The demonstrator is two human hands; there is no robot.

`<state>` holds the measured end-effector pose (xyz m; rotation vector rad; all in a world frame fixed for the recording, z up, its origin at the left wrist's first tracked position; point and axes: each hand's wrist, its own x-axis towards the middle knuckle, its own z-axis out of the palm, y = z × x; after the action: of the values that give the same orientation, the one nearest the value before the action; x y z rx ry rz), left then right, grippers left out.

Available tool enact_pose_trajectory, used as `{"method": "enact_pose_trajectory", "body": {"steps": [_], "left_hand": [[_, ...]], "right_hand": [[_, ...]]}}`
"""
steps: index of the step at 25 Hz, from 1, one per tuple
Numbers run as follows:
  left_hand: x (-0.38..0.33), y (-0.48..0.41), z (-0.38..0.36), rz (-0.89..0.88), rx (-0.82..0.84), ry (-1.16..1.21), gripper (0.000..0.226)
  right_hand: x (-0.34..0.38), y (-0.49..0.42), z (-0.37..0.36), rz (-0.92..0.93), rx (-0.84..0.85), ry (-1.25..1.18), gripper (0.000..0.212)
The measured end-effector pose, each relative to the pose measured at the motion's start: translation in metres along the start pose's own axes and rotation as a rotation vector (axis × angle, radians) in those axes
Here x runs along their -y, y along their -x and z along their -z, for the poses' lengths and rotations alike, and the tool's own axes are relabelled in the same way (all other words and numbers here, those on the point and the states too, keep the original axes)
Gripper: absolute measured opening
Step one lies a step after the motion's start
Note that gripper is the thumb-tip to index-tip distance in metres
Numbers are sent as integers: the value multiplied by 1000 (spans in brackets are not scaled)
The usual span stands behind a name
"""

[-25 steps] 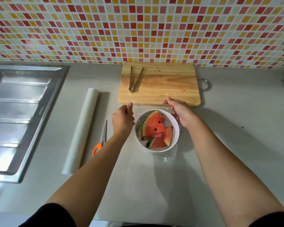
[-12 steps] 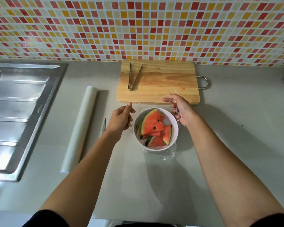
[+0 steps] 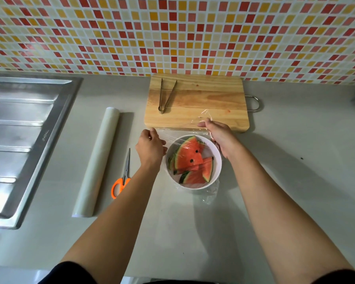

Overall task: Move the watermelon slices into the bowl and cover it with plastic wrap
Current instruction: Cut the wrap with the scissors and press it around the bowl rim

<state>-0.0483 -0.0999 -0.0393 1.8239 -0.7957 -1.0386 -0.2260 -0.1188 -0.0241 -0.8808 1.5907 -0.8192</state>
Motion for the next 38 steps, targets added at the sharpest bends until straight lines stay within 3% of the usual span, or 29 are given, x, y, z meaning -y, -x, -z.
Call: {"method": "enact_pose_trajectory", "body": {"steps": [12, 16, 24, 28, 32, 38], "left_hand": [[14, -14, -7, 1, 84, -187, 36], [17, -15, -10, 106, 107, -154, 33], [11, -17, -3, 268, 184, -438, 40], [6, -15, -3, 174, 194, -579, 33], [14, -8, 2, -29, 194, -663, 14], [32, 12, 8, -338, 105, -837, 19]], "right_hand": [[-13, -19, -14, -67, -236, -94, 35], [-18, -26, -12, -138, -259, -90, 35], [-30, -36, -14, -262, -359, 20, 27], [-30, -33, -14, -213, -449, 15, 28], [-28, -28, -15, -144, -512, 0, 34], [-25, -26, -15, -133, -489, -16, 33]]}}
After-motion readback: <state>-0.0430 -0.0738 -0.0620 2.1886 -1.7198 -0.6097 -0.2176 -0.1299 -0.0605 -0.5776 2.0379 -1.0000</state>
